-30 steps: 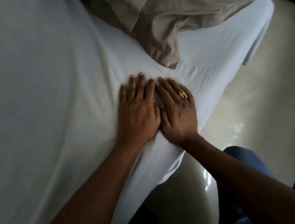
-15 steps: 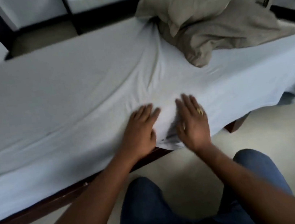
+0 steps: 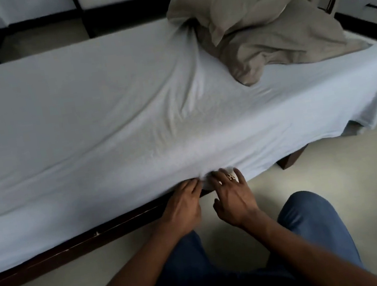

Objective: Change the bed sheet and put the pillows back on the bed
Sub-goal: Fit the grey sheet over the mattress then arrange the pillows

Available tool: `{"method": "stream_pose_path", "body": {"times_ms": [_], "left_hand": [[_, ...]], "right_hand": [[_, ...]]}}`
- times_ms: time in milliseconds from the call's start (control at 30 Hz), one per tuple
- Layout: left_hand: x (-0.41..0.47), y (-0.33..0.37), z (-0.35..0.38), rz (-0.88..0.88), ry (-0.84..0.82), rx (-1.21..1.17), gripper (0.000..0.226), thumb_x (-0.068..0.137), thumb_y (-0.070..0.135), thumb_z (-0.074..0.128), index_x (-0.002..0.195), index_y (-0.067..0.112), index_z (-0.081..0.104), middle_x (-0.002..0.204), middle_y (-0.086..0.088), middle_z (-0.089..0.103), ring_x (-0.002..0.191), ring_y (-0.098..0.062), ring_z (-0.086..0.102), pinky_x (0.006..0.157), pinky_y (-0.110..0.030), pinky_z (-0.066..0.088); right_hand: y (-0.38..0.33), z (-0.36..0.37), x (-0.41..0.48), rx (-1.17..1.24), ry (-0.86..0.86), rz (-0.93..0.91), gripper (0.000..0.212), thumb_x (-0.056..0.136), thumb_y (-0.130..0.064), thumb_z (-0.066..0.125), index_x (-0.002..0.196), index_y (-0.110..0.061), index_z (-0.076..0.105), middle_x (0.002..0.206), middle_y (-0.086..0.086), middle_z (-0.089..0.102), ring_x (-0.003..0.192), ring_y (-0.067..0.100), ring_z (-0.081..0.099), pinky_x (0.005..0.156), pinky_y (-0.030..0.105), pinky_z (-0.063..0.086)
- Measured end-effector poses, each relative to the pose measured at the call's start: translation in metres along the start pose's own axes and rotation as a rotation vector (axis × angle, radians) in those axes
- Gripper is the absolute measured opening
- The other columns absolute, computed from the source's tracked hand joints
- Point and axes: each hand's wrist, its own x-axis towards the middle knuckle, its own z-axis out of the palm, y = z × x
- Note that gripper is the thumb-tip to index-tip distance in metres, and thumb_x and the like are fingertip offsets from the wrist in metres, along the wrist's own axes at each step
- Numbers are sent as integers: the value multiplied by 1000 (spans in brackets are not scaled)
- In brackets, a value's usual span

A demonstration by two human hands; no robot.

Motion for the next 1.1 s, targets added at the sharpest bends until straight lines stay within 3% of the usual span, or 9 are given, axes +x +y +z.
{"method": "stream_pose_path", "body": {"times_ms": [100,167,267,367,500,633,733,900,1100], "left_hand": [[6,14,17,-83,-28,-88,78,78,5,59,152,3,37,158,-14,35,148,-31,31,125,-29,11],[7,15,22,-76,-46,-102,88,78,8,62,158,5,24,165,-11,20,154,-28,16,124,-28,-5],[4,8,20,-58,-100,-133,90,82,10,60,161,10,16,167,-7,15,155,-22,12,127,-34,9],[-2,2,7,-63,-77,-103,74,90,11,53,159,11,26,165,-7,26,151,-21,25,123,-35,25],[-2,-1,9,-69,-86,-98,80,87,11,56,160,10,22,166,-9,20,153,-23,19,125,-35,18],[21,10,16,-90,-129,-84,86,85,25,64,160,14,22,165,-7,23,152,-22,21,126,-32,12],[27,19,20,-170,-164,-25,92,92,34,60,162,12,4,169,-8,7,155,-25,9,127,-37,5],[23,33,9,-158,-184,-27,74,97,23,50,160,9,15,167,-13,14,153,-27,18,121,-40,29],[55,49,19,0,-170,-69,92,89,15,63,162,12,6,169,-8,7,155,-24,11,126,-33,11]], "right_hand": [[1,1,4,176,70,-101,67,69,-14,55,136,-14,58,141,6,57,131,24,52,112,36,41],[-6,6,8,118,18,-137,77,68,-17,54,144,-7,50,147,11,52,136,26,48,115,39,38],[-9,16,10,-11,-92,-57,90,68,-21,58,154,-10,35,156,6,44,146,22,38,121,48,28],[-16,15,25,-60,-92,-1,81,66,-25,64,144,-15,47,144,3,54,136,23,49,119,56,27],[-24,10,33,-24,-132,22,90,67,-31,70,150,-14,41,148,4,49,140,25,44,120,61,20],[-20,7,7,35,-103,21,90,82,-35,61,159,-6,25,163,10,33,152,24,28,125,50,16],[2,2,1,-52,-169,118,89,89,-33,54,162,-13,8,169,4,11,157,25,9,127,52,5],[19,-3,35,-50,-132,306,69,82,-35,57,147,-23,39,150,3,47,143,30,34,120,57,18],[17,-4,-10,81,-74,247,91,81,-23,58,162,-16,18,168,3,21,156,25,17,126,51,9]]}}
